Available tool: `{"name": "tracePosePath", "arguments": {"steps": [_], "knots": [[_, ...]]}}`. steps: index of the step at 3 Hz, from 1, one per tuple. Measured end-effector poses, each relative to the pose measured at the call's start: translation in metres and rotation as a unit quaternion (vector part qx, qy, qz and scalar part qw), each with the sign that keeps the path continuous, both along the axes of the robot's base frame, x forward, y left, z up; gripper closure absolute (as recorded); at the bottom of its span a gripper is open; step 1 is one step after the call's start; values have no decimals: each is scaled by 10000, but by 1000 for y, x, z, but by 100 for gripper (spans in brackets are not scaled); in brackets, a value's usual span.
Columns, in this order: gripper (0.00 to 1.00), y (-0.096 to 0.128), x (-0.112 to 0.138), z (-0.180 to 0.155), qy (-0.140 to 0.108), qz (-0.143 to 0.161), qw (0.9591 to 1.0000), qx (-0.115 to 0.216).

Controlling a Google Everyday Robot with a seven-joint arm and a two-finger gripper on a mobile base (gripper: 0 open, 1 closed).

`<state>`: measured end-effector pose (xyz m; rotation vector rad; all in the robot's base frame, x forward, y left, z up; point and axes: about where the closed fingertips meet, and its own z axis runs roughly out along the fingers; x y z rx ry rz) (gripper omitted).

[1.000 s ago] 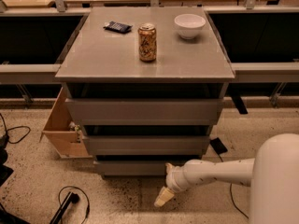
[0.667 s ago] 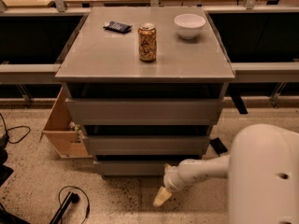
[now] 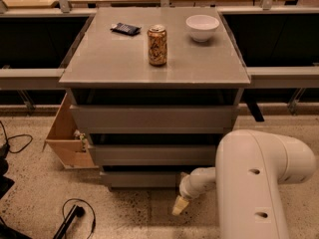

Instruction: Open bottom drawer

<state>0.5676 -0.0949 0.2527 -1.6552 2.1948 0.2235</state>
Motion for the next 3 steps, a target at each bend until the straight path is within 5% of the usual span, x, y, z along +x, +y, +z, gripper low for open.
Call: {"name": "tracePosePath", "arguments": {"steps": [3], "knots": [[0,-11,57,-56,-119,390,9989,-226]]}}
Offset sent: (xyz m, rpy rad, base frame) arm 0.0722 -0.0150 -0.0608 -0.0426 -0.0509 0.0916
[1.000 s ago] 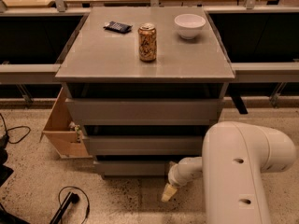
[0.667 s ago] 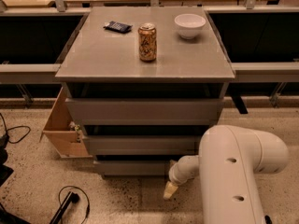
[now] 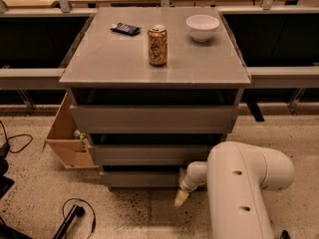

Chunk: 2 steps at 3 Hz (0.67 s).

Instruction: Open bottom drawer

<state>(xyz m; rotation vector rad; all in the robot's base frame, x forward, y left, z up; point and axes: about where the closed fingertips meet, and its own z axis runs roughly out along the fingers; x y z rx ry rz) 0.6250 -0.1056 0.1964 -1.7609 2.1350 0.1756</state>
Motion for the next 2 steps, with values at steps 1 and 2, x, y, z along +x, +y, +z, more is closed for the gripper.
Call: {"name": "tracePosePath", "arguments": {"steps": [1,2], "knots": [[19,-1,10,-9,15,53,10000,-38],[42,-14,0,-21,158,-78,9998,-66]]}}
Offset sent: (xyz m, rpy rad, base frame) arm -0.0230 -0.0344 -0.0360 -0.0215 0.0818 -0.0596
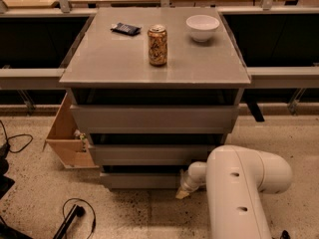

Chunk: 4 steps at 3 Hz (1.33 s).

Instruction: Open bottom drawer

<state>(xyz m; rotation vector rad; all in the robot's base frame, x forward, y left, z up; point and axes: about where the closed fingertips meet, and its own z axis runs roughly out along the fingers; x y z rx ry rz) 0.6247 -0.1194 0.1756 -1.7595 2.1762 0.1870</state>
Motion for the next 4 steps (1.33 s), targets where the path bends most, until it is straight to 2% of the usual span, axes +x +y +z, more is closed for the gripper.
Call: {"name": "tracePosePath", "arguments": {"steps": [1,2,3,4], "knots": [[65,-15,-15,-3,134,-177,9997,-46],[89,-15,-15,6,133,-177,9997,-46],[100,-15,-17,9,133,-177,9997,-46],[100,-29,-45,13,266,-615,9977,-115]]}}
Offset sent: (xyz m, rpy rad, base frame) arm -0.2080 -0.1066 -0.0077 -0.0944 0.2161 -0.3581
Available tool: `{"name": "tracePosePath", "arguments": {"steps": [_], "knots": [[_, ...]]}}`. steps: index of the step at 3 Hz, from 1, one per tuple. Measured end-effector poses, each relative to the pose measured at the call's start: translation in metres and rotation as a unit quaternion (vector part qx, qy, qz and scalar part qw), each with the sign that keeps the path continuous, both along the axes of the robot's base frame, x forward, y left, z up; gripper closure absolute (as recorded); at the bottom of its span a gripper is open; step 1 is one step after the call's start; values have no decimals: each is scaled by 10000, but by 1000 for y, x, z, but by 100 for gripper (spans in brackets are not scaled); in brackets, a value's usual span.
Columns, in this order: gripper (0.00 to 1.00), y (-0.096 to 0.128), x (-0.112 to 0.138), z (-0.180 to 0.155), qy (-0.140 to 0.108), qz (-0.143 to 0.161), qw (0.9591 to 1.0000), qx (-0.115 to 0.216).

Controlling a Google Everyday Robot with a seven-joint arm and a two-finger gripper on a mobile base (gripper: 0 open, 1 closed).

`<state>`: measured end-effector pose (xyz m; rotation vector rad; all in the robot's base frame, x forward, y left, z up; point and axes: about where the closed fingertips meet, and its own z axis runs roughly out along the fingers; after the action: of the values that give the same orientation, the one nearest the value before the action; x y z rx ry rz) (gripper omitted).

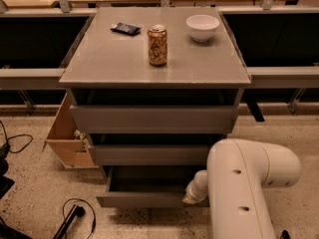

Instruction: Open bottom drawer

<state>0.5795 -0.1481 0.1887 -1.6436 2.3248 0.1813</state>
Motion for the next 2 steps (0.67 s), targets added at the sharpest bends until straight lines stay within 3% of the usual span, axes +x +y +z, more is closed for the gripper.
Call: {"name": "tracePosePath", "arguments": {"steps": [1,2], "knots": [[100,-3,0,5,-31,-151,9999,-29],[100,-8,-17,4,51,-325,9994,-58]]}}
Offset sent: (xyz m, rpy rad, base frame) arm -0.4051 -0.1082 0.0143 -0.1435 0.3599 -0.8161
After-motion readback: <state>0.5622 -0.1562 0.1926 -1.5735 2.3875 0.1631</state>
